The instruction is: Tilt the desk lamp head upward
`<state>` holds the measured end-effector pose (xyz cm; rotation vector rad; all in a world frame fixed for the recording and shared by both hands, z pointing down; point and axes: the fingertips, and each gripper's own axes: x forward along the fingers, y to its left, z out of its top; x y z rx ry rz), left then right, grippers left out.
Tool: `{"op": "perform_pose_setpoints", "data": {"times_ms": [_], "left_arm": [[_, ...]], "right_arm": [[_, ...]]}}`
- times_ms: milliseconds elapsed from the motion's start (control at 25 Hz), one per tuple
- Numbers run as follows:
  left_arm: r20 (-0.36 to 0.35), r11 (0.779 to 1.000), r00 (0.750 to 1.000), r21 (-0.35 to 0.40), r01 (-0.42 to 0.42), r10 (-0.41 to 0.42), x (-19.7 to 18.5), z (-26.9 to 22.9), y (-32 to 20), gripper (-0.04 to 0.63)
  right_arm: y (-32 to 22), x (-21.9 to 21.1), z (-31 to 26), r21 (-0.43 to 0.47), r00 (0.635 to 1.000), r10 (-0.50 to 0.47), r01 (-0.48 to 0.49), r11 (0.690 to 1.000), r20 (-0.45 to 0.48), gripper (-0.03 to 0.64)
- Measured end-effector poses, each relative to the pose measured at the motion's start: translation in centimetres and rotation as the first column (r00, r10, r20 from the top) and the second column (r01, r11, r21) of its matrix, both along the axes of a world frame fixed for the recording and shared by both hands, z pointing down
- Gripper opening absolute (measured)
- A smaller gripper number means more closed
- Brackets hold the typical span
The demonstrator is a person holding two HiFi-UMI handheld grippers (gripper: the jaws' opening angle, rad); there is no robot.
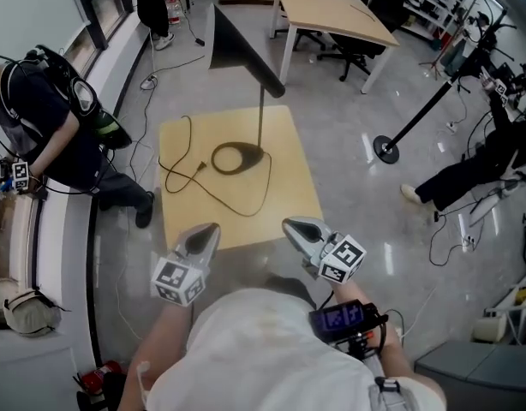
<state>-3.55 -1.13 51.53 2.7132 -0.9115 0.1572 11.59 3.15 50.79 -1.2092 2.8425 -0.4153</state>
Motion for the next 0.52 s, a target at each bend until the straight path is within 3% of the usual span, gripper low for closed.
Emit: {"op": "perform_pose_setpoints", "data": {"times_ms": [520], "left_arm": [[-0.014,0.997,0.997,-0.002,-0.072,0.071,2.7,-0.2,0.7,0.005]], "right_arm": [[1.0,1.3,-0.7,-0.005,0.998,0.059,-0.059,0.998,0.001,0.014]]}}
